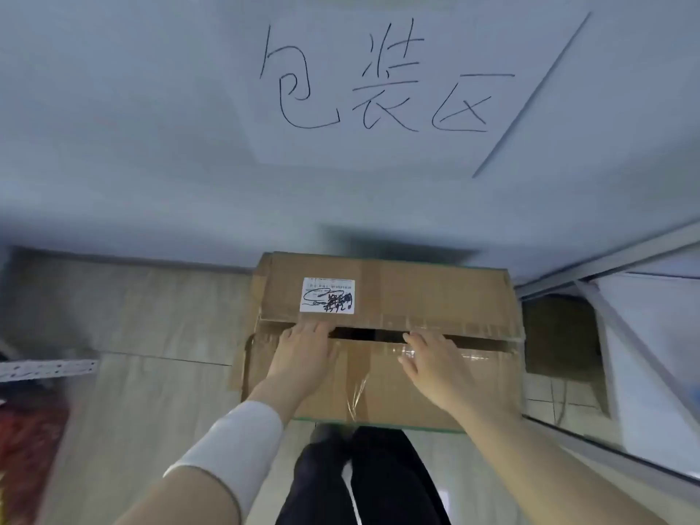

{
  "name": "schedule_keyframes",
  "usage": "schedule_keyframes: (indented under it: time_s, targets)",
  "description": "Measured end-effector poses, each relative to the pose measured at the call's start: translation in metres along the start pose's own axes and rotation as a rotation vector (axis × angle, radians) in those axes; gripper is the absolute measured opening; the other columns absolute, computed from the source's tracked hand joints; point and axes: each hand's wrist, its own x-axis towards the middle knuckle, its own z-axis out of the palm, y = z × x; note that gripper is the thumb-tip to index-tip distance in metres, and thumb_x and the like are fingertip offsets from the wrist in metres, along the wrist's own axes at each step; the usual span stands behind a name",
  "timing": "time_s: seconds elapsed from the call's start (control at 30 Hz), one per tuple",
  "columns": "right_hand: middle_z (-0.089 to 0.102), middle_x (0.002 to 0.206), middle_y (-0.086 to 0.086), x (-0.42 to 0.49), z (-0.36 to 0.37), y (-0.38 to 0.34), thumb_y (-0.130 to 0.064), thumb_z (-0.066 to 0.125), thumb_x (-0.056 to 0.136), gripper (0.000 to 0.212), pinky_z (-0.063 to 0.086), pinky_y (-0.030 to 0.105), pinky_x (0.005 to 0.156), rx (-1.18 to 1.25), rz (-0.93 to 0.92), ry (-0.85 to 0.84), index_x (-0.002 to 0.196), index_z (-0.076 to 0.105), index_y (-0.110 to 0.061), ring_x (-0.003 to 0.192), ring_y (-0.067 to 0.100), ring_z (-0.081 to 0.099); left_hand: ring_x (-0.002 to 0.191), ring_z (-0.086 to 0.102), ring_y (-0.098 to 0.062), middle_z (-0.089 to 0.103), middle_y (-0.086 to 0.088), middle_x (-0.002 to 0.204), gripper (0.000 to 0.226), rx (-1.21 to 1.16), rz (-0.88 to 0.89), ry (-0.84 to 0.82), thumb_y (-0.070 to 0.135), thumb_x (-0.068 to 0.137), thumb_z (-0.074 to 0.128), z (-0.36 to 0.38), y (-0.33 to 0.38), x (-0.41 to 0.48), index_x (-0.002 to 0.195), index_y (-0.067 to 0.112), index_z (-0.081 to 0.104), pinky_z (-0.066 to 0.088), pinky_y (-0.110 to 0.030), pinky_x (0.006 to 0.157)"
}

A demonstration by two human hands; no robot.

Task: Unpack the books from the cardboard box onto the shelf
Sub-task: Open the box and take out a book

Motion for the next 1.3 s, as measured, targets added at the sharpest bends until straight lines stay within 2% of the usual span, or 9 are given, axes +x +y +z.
schedule_keyframes:
  time_s: [0.33, 0.43, 0.53, 0.67, 0.77, 0.87, 1.0, 1.13, 1.3]
  targets:
    - [0.056, 0.127, 0.002, 0.019, 0.005, -0.002, -0.039, 0.029, 0.099, 0.044, 0.038, 0.032, 0.096, -0.016, 0.012, -0.013, 0.128, 0.051, -0.016, 0.118, 0.02, 0.051, 0.118, 0.051, -0.023, 0.058, -0.003, 0.125, 0.037, -0.014, 0.063, -0.004, 0.034, 0.1, 0.035, -0.002, 0.004, 0.031, 0.127, 0.014, 0.051, 0.035, -0.031, 0.099]
    - [0.06, 0.109, -0.001, -0.004, -0.007, -0.011, -0.039, 0.029, 0.099, 0.037, 0.038, 0.025, 0.074, 0.034, 0.015, 0.012, 0.108, 0.057, -0.017, 0.098, 0.017, 0.057, 0.115, 0.054, -0.023, 0.06, -0.003, 0.123, 0.037, -0.029, 0.086, -0.009, 0.035, 0.099, 0.036, -0.009, 0.005, 0.02, 0.126, 0.016, 0.052, 0.039, -0.033, 0.097]
    - [0.052, 0.087, -0.002, -0.037, -0.015, -0.019, -0.04, 0.031, 0.098, 0.031, 0.033, 0.024, 0.059, 0.107, 0.035, -0.036, 0.084, 0.047, -0.018, 0.076, 0.015, 0.05, 0.108, 0.059, -0.022, 0.063, -0.001, 0.119, 0.034, -0.046, 0.109, 0.035, 0.035, 0.097, 0.039, -0.013, 0.004, 0.007, 0.121, 0.019, 0.057, 0.046, -0.034, 0.094]
    - [0.046, 0.074, -0.005, -0.08, -0.002, -0.028, -0.043, 0.032, 0.097, 0.038, 0.036, 0.027, 0.063, 0.213, 0.054, -0.182, 0.069, 0.042, -0.02, 0.071, 0.016, 0.048, 0.113, 0.058, -0.021, 0.063, 0.0, 0.122, 0.036, -0.067, 0.136, 0.027, 0.033, 0.097, 0.04, -0.01, 0.006, -0.016, 0.127, 0.02, 0.054, 0.044, -0.034, 0.095]
    - [0.06, 0.095, -0.002, -0.101, 0.022, -0.029, -0.045, 0.034, 0.096, 0.038, 0.043, 0.028, 0.074, 0.235, 0.052, -0.319, 0.092, 0.057, -0.015, 0.088, 0.017, 0.057, 0.12, 0.053, -0.02, 0.06, 0.0, 0.127, 0.04, -0.057, 0.131, 0.003, 0.033, 0.098, 0.038, 0.005, 0.006, -0.026, 0.133, 0.02, 0.051, 0.038, -0.033, 0.098]
    - [0.062, 0.108, -0.002, -0.11, 0.053, -0.024, -0.047, 0.034, 0.095, 0.037, 0.045, 0.027, 0.078, 0.286, 0.079, -0.464, 0.107, 0.056, -0.019, 0.096, 0.015, 0.059, 0.121, 0.051, -0.02, 0.059, 0.0, 0.128, 0.04, -0.085, 0.08, -0.026, 0.033, 0.098, 0.037, 0.028, 0.003, -0.03, 0.135, 0.021, 0.048, 0.037, -0.032, 0.098]
    - [0.06, 0.119, -0.005, -0.093, 0.084, -0.01, -0.045, 0.036, 0.096, 0.038, 0.046, 0.026, 0.09, 0.31, 0.047, -0.493, 0.118, 0.055, -0.02, 0.107, 0.012, 0.057, 0.122, 0.052, -0.018, 0.057, -0.001, 0.131, 0.04, -0.166, -0.009, -0.09, 0.034, 0.099, 0.04, 0.066, 0.003, -0.028, 0.136, 0.021, 0.046, 0.041, -0.033, 0.103]
    - [0.061, 0.121, -0.004, -0.051, 0.09, 0.008, -0.042, 0.037, 0.096, 0.039, 0.046, 0.024, 0.089, 0.313, 0.042, -0.374, 0.124, 0.053, -0.019, 0.108, 0.011, 0.058, 0.125, 0.05, -0.016, 0.055, 0.0, 0.135, 0.041, -0.212, -0.042, -0.083, 0.034, 0.098, 0.042, 0.087, 0.005, -0.014, 0.137, 0.021, 0.045, 0.04, -0.034, 0.107]
    - [0.051, 0.135, 0.0, 0.018, 0.072, 0.015, -0.034, 0.041, 0.096, 0.039, 0.044, 0.029, 0.099, 0.311, -0.021, -0.036, 0.132, 0.049, -0.019, 0.116, 0.015, 0.055, 0.121, 0.052, -0.018, 0.056, -0.001, 0.132, 0.04, -0.244, -0.019, 0.023, 0.031, 0.098, 0.042, 0.093, 0.009, 0.008, 0.136, 0.02, 0.047, 0.04, -0.031, 0.101]
